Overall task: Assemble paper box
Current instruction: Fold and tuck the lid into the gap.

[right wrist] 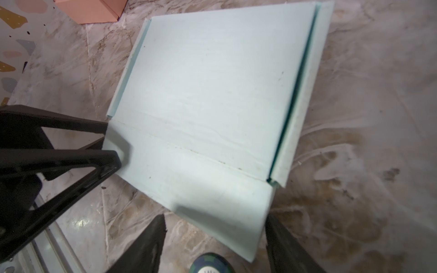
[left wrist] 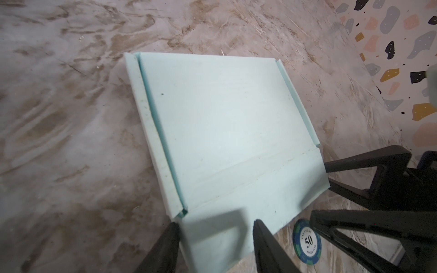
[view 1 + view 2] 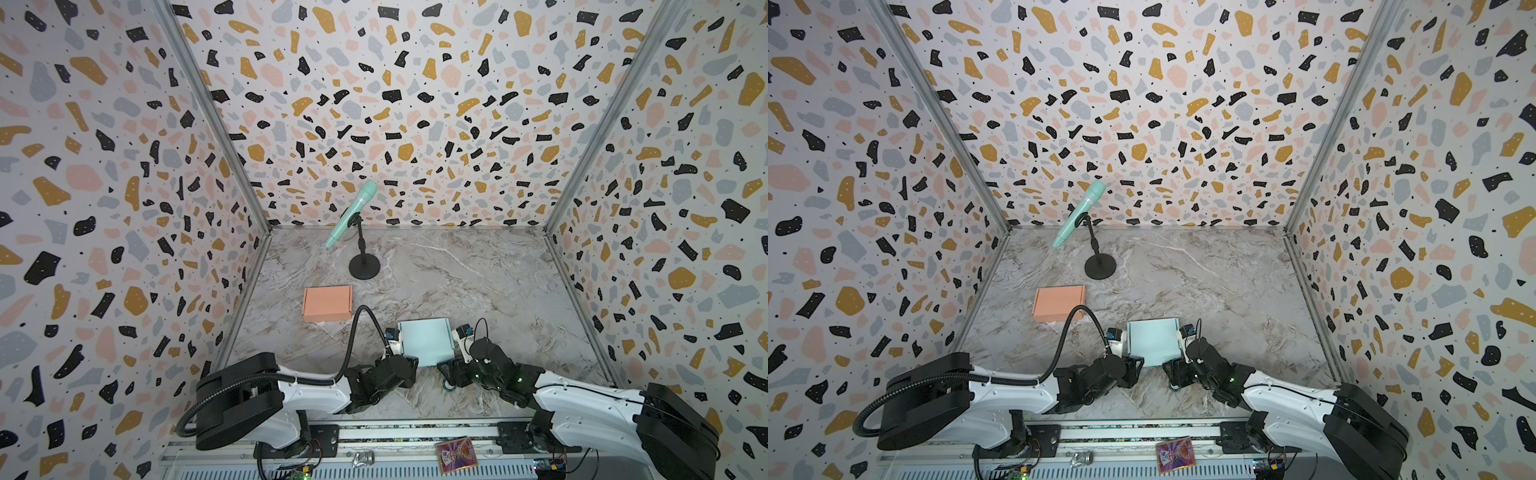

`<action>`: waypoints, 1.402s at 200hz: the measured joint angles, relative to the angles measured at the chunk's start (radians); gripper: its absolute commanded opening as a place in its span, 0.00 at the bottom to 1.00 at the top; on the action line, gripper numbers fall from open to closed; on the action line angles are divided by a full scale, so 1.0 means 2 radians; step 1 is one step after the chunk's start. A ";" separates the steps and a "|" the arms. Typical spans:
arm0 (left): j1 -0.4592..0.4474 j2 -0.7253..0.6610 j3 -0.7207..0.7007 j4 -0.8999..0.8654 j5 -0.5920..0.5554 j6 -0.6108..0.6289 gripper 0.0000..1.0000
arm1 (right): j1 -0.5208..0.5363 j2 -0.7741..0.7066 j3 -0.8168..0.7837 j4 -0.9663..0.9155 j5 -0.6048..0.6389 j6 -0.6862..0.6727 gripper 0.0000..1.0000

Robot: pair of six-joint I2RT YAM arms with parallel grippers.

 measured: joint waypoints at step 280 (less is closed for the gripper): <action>0.023 -0.009 -0.019 0.016 0.010 0.016 0.39 | -0.012 0.006 0.001 0.010 -0.025 -0.014 0.56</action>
